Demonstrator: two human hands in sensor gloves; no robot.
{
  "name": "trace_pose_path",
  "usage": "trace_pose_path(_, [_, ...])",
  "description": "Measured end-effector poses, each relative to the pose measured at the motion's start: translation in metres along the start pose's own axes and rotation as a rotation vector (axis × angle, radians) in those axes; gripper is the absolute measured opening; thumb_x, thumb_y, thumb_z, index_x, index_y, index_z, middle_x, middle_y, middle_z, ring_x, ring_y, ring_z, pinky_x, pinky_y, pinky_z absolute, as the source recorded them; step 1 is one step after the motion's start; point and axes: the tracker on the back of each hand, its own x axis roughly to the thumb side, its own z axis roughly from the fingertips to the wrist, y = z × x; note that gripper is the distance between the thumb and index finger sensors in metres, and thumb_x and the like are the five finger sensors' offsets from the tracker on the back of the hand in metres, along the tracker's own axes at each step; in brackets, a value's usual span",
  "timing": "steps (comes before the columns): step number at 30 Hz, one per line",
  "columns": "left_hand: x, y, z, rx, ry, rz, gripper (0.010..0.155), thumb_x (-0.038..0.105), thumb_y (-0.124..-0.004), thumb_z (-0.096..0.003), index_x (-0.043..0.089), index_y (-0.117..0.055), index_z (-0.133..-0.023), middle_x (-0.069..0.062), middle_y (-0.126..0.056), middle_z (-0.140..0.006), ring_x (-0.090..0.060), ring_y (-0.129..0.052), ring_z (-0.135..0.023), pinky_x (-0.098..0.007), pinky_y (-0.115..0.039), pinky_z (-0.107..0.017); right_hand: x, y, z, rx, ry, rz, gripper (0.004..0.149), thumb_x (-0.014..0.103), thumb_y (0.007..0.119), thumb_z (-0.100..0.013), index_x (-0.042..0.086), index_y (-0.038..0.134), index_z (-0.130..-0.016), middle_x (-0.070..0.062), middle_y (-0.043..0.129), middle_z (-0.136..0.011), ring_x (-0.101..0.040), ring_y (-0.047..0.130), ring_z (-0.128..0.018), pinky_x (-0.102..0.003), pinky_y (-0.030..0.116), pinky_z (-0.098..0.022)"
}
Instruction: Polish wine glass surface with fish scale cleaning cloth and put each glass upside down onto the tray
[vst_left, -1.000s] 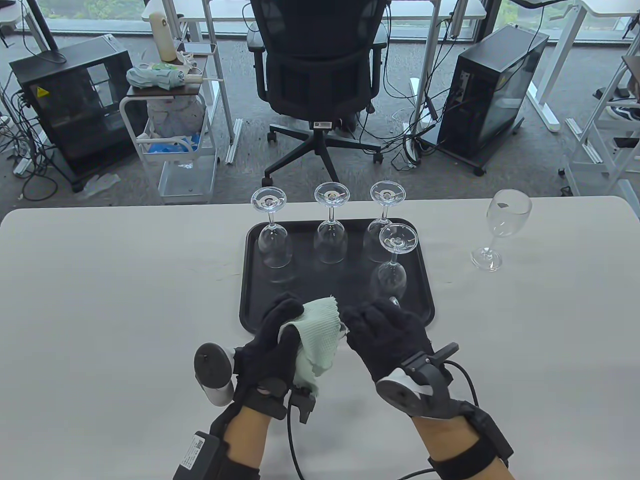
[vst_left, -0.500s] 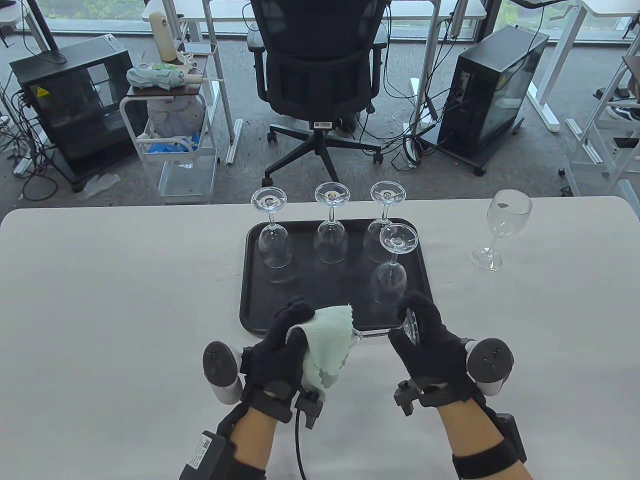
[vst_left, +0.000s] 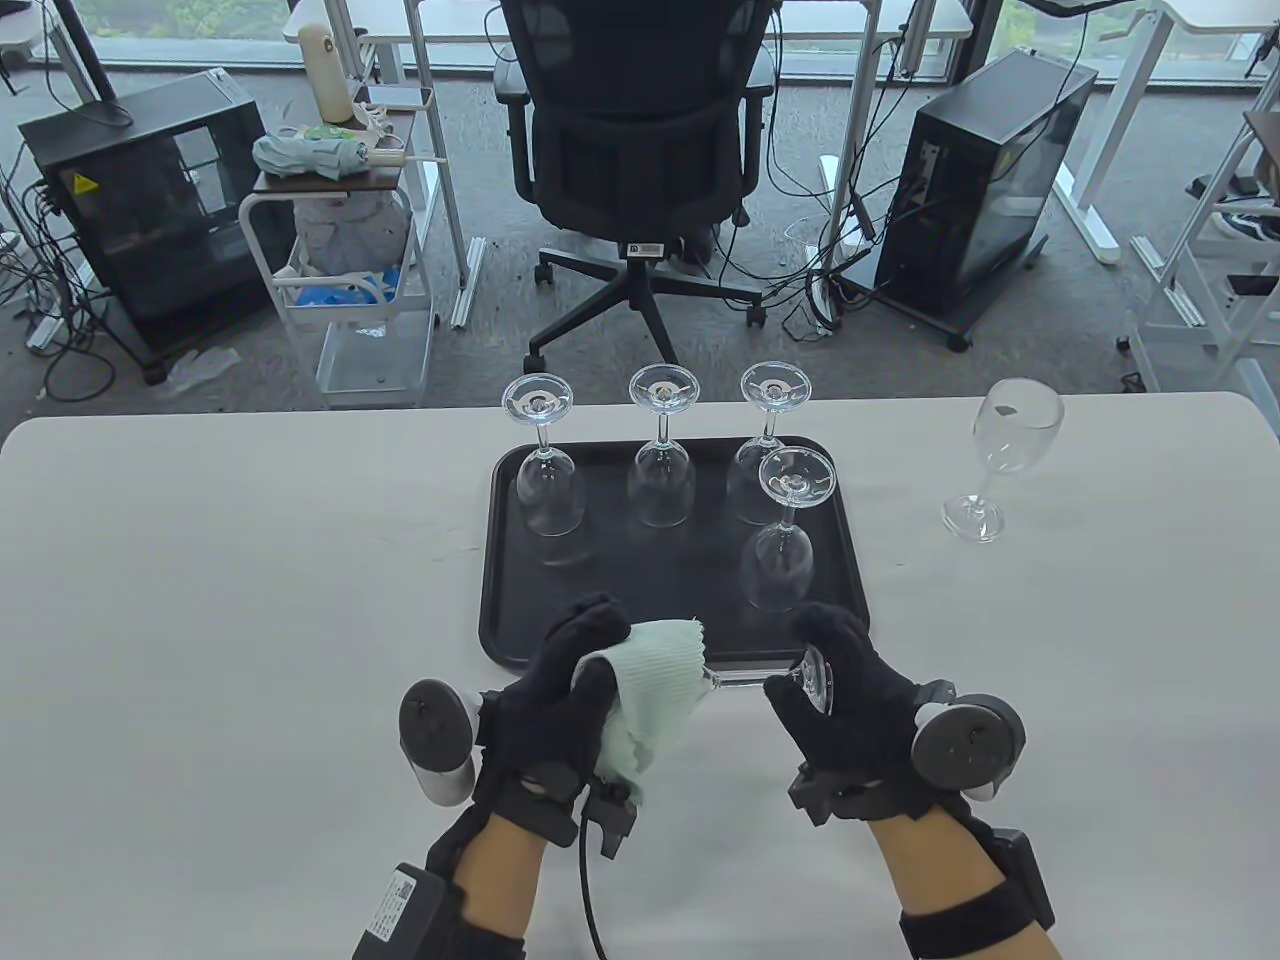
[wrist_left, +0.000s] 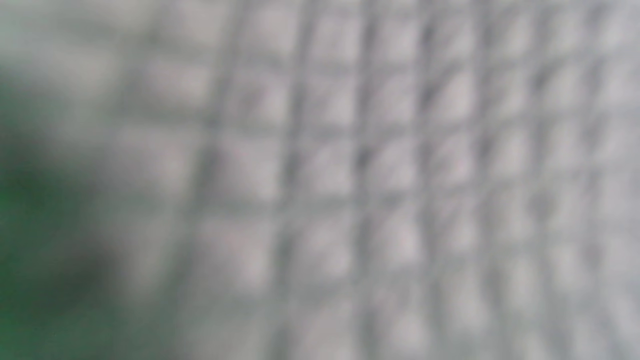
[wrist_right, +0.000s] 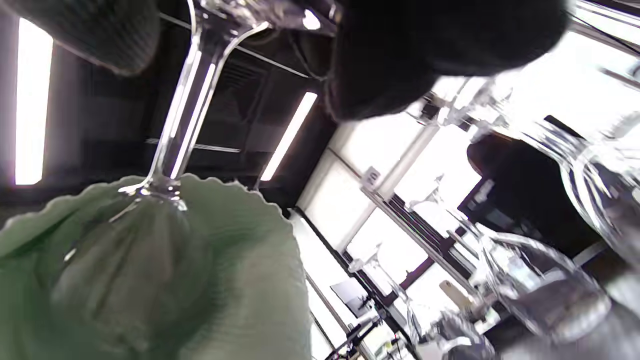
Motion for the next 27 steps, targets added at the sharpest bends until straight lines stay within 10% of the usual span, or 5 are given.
trace_pose_path(2, [0.001,0.003,0.000,0.035,-0.016,-0.072,0.057,0.067,-0.071,-0.0518,0.036,-0.067,-0.100,-0.001,-0.058,-0.113,-0.035,-0.068,-0.099,-0.059,-0.082,-0.052,-0.004,0.002,0.000,0.111,0.087,-0.090,0.075,0.069,0.073,-0.050,0.029,0.044,-0.107,-0.020,0.066,-0.096,-0.032,0.093,-0.043,-0.039,0.086,-0.025])
trace_pose_path(9, [-0.011,0.005,0.000,-0.012,0.145,0.111,0.056,0.065,-0.069,-0.0553,0.034,-0.066,-0.102,-0.003,-0.057,-0.114,-0.037,-0.067,-0.099,-0.060,-0.082,-0.052,0.014,-0.004,0.005,-0.035,-0.410,0.355,0.091,0.064,0.085,-0.044,0.032,0.027,-0.107,-0.015,0.056,-0.105,-0.031,0.095,-0.059,-0.040,0.091,-0.039])
trace_pose_path(16, [-0.004,0.002,0.000,0.032,0.013,-0.025,0.057,0.067,-0.070,-0.0525,0.036,-0.066,-0.101,-0.001,-0.057,-0.114,-0.035,-0.067,-0.099,-0.059,-0.082,-0.052,-0.002,0.000,0.000,0.103,0.104,-0.100,0.076,0.069,0.072,-0.050,0.028,0.044,-0.108,-0.021,0.066,-0.095,-0.031,0.092,-0.045,-0.039,0.086,-0.026])
trace_pose_path(23, [-0.014,0.007,-0.001,-0.012,0.149,0.131,0.056,0.065,-0.069,-0.0553,0.034,-0.066,-0.102,-0.003,-0.058,-0.114,-0.037,-0.067,-0.098,-0.060,-0.081,-0.052,0.014,-0.002,0.002,-0.003,-0.372,0.316,0.091,0.066,0.080,-0.046,0.030,0.024,-0.107,-0.016,0.054,-0.106,-0.032,0.093,-0.057,-0.041,0.089,-0.036])
trace_pose_path(27, [-0.009,0.004,0.001,0.002,0.106,0.116,0.058,0.067,-0.068,-0.0545,0.036,-0.065,-0.103,-0.003,-0.055,-0.115,-0.037,-0.066,-0.099,-0.059,-0.082,-0.052,0.014,-0.004,0.000,-0.017,-0.193,0.119,0.078,0.065,0.079,-0.048,0.033,0.039,-0.107,-0.016,0.063,-0.098,-0.030,0.093,-0.049,-0.038,0.088,-0.029])
